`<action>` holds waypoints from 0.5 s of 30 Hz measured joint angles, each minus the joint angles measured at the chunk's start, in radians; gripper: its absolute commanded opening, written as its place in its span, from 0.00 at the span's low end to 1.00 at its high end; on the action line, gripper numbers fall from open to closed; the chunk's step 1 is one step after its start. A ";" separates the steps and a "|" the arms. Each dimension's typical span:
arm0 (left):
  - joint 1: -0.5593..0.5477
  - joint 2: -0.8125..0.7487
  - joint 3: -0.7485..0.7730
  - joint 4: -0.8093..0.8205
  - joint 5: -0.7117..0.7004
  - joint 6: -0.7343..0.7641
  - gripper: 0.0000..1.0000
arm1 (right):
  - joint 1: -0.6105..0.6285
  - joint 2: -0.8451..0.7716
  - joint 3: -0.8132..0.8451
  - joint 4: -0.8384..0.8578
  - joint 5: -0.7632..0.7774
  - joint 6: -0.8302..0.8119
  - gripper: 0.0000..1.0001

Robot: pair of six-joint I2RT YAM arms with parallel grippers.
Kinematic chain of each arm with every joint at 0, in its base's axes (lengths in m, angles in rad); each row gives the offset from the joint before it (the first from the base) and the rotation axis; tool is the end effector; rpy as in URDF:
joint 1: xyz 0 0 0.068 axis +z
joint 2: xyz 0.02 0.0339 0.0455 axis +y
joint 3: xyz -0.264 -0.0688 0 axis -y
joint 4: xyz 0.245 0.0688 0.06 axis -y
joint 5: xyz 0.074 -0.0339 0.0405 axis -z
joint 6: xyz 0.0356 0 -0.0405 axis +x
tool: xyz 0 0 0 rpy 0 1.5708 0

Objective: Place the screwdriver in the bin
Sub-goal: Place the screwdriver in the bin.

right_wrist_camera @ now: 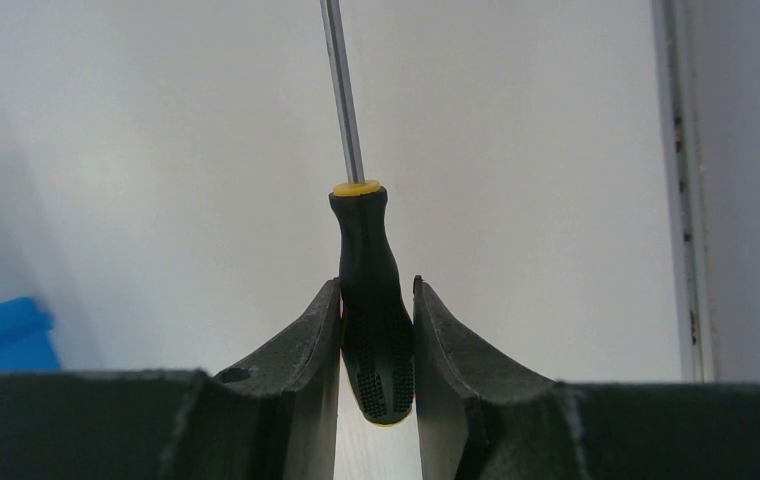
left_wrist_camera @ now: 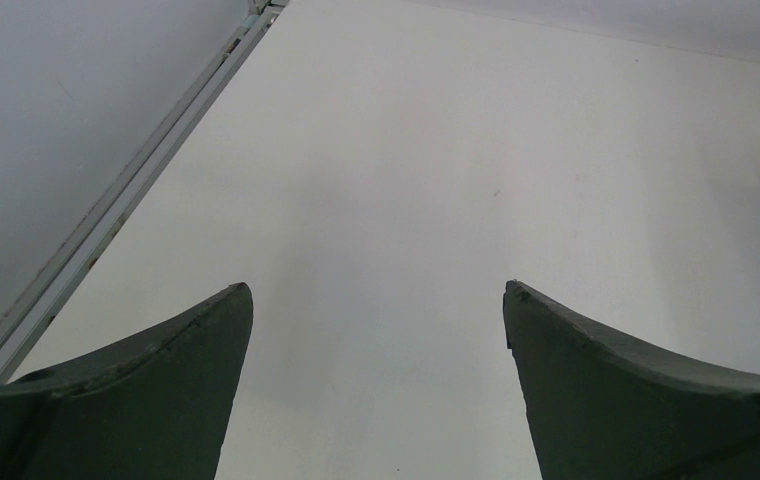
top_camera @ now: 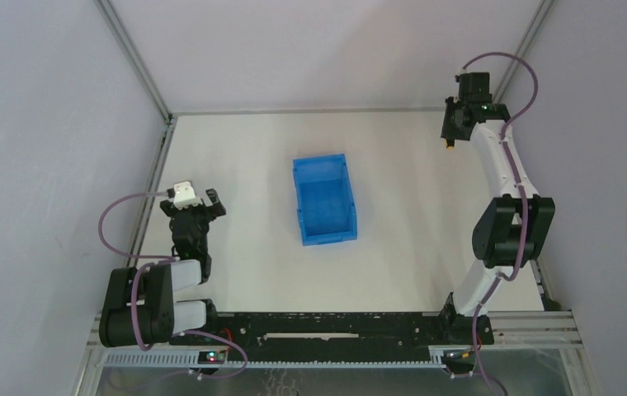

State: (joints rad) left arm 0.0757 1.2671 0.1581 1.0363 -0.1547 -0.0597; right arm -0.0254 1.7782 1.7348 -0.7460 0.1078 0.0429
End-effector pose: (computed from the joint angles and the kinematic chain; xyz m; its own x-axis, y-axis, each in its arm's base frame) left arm 0.2118 0.0216 0.1649 -0.0587 -0.0636 -0.9962 -0.2319 0.9715 -0.0483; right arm 0.3986 -0.0140 0.3435 -0.7047 0.0606 -0.7069 0.1313 0.9903 -0.0461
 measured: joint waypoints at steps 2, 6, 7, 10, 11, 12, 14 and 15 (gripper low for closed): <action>0.000 0.000 0.000 0.000 0.000 0.000 1.00 | 0.010 -0.028 0.047 -0.032 0.008 0.005 0.16; 0.000 0.000 0.000 0.000 0.000 0.000 1.00 | 0.051 -0.072 0.139 -0.113 0.033 0.017 0.16; 0.000 0.000 0.000 0.000 0.000 0.000 1.00 | 0.061 -0.078 0.158 -0.130 0.037 0.021 0.16; 0.000 0.000 0.000 0.000 0.000 0.000 1.00 | 0.090 -0.092 0.206 -0.179 0.050 0.035 0.16; 0.000 0.000 0.000 0.000 0.000 0.000 1.00 | 0.098 -0.095 0.217 -0.195 0.051 0.042 0.16; 0.000 0.000 0.000 0.000 0.000 0.000 1.00 | 0.107 -0.096 0.227 -0.211 0.053 0.050 0.15; 0.000 0.000 0.000 0.000 0.000 0.000 1.00 | 0.123 -0.097 0.240 -0.239 0.053 0.064 0.15; 0.000 0.000 0.000 0.000 0.000 0.000 1.00 | 0.133 -0.097 0.242 -0.251 0.053 0.073 0.15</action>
State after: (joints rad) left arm 0.0757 1.2671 0.1581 1.0363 -0.1547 -0.0597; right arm 0.1074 1.6810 1.9770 -0.9970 0.1604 0.1158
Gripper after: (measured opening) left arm 0.996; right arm 0.348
